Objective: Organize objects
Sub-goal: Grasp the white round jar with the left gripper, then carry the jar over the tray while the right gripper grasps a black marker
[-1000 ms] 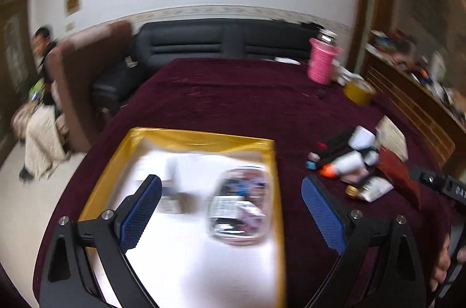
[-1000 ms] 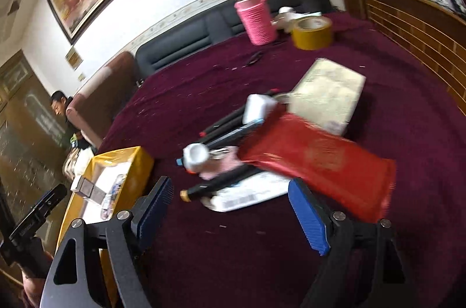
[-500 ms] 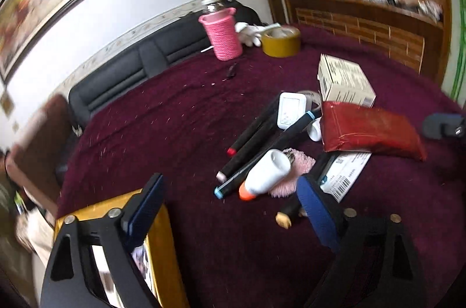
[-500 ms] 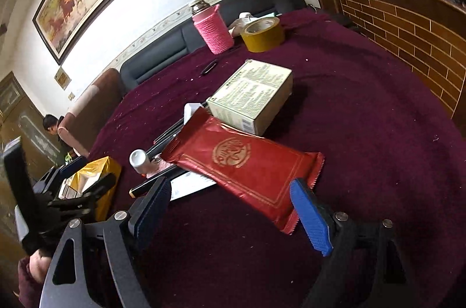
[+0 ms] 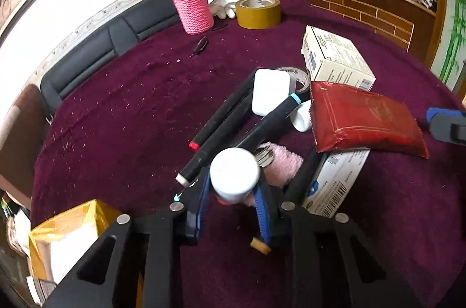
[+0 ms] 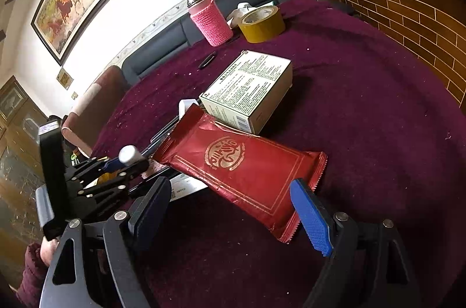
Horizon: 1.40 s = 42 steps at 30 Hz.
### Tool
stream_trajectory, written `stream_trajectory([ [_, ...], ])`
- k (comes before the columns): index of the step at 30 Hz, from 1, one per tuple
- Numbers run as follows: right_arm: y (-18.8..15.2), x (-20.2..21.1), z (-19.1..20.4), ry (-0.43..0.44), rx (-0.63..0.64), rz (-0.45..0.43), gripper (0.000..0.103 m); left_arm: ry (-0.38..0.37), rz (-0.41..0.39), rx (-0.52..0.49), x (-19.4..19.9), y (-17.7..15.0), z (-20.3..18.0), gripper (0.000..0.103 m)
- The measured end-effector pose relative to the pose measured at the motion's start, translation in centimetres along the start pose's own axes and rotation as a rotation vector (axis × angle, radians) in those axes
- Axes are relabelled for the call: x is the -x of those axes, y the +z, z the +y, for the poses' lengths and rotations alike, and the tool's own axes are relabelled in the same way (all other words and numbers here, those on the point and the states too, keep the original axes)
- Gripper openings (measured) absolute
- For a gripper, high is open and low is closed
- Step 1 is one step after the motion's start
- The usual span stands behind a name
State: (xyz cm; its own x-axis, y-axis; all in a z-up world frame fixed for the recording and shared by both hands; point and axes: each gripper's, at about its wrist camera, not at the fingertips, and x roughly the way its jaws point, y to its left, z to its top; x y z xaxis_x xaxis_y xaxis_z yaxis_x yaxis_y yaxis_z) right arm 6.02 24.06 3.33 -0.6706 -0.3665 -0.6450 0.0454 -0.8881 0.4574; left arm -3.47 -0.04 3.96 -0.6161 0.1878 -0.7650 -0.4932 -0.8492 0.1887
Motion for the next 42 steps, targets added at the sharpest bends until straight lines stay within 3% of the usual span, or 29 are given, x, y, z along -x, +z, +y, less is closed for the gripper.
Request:
stream_trajectory([
  [14,0.0,-0.8,2.6,-0.005,0.087,0.041,0.088,-0.011,-0.15,0.17,9.9,-3.1,2.0,0.026],
  [20,0.5,-2.1,6.1,0.098,0.125,0.116,0.088,-0.024,-0.186,0.275,12.9,-5.8,4.2,0.026],
  [24,1.1,-3.9,10.5,0.146,0.223,0.156,0.088,-0.034,-0.206,0.363,14.6,-8.5,6.4,0.026],
  [27,1.0,-6.2,13.6,0.154,0.314,0.24,0.088,-0.043,-0.223,0.408,16.0,-10.4,7.7,0.026],
  [29,0.7,-7.6,14.3,0.182,0.297,0.311,0.088,-0.045,-0.243,0.425,16.9,-11.7,8.5,0.026],
  [31,0.6,-8.2,13.8,0.18,0.237,0.323,0.087,-0.046,-0.257,0.431,17.4,-12.6,9.1,0.026],
  [33,0.8,-8.8,12.9,0.106,0.186,0.302,0.082,-0.058,-0.268,0.444,17.6,-13.2,9.8,0.026],
  [35,0.9,-9.9,12.2,-0.001,0.151,0.319,0.061,-0.078,-0.28,0.455,17.5,-13.6,10.3,0.026],
  [38,1.0,-11.2,11.5,-0.053,0.14,0.345,0.042,-0.094,-0.287,0.465,17.2,-14.2,10.8,0.026],
  [42,1.5,-11.8,11.5,-0.129,0.1,0.296,0.035,-0.108,-0.288,0.489,16.7,-15.0,11.4,0.026],
])
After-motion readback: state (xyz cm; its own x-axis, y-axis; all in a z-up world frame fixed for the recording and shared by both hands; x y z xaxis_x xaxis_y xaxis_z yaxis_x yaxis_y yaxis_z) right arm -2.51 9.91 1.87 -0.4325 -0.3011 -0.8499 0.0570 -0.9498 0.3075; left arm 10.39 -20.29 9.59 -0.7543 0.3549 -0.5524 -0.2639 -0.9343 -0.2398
